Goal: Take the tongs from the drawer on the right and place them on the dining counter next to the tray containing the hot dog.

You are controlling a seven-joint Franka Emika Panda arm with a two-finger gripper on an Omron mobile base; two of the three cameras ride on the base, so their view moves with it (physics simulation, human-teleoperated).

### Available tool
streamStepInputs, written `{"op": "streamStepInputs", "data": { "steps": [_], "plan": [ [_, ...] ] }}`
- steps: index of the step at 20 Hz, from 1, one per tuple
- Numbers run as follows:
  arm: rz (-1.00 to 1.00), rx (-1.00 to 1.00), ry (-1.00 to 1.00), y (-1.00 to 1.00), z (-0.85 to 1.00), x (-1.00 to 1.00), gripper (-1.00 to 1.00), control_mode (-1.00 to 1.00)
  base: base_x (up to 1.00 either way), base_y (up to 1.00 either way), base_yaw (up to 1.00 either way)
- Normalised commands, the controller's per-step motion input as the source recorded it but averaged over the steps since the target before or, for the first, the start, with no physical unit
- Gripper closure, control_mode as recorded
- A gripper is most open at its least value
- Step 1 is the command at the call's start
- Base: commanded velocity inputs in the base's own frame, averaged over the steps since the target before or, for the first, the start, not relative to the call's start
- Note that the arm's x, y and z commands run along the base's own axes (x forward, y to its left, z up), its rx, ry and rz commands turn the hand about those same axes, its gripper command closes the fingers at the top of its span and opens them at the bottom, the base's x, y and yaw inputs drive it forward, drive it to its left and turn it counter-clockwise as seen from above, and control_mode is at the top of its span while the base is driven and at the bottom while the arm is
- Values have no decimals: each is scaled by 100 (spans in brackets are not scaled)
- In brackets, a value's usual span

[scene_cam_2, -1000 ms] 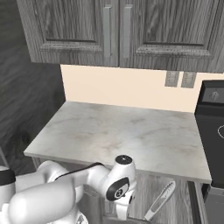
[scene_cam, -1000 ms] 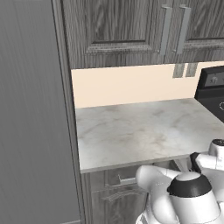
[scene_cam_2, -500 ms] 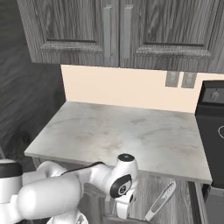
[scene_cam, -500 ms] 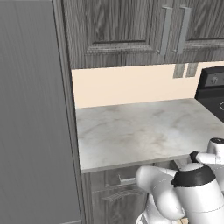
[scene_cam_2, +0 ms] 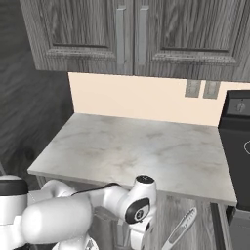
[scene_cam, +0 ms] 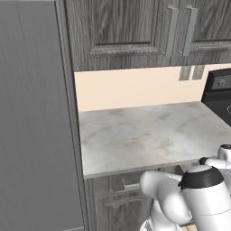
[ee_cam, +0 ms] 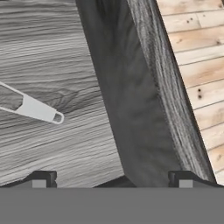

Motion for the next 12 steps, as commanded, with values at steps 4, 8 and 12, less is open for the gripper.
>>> {"op": "streamStepInputs", "data": {
  "steps": [4, 8, 12],
  "plan": [
    [0, 0, 0, -11, -17, -39, -100, -100, 0, 0, 0],
    [0, 0, 0, -13, -16, -45, -100, -100, 0, 0, 0],
    [0, 0, 0, -14, -15, -52, -100, -100, 0, 0, 0]
  ]
}}
